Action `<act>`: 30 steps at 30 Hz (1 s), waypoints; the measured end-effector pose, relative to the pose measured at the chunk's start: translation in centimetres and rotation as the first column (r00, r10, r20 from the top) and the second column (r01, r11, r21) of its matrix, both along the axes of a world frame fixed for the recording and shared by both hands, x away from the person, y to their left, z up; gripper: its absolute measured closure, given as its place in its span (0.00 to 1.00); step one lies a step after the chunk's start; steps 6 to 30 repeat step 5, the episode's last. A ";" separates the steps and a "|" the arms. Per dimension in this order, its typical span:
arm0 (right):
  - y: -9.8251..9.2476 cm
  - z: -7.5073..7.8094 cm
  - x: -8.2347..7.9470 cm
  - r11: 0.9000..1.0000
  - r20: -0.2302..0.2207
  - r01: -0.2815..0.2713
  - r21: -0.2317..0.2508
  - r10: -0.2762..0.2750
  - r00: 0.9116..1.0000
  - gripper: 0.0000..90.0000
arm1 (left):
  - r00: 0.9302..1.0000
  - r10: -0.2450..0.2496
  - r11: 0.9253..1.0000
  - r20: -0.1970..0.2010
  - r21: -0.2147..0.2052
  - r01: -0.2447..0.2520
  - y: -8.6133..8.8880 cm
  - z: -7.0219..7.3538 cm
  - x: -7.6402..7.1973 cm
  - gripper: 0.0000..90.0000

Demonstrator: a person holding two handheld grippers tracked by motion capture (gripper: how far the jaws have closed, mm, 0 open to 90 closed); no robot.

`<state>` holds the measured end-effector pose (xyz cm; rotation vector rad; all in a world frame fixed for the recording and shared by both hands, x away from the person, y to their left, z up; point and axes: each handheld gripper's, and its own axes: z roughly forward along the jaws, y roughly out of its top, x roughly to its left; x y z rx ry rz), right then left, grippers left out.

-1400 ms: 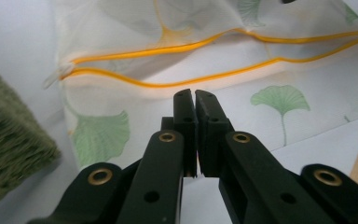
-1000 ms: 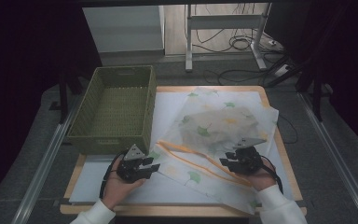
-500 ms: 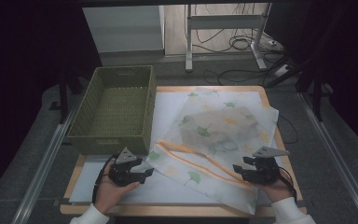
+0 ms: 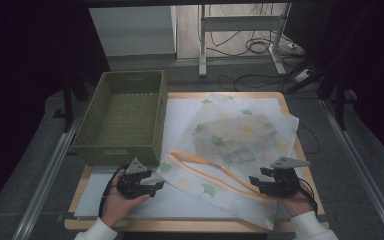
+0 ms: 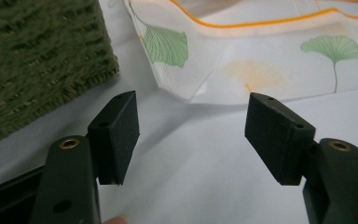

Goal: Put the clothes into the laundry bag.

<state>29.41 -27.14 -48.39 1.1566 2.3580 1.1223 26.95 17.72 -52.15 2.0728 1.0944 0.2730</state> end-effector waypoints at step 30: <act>0.0 0.1 0.0 1.000 0.005 0.001 0.001 -0.001 1.000 0.45 | 1.000 0.012 1.000 0.018 -0.013 -0.011 0.0 0.3 -0.1 0.38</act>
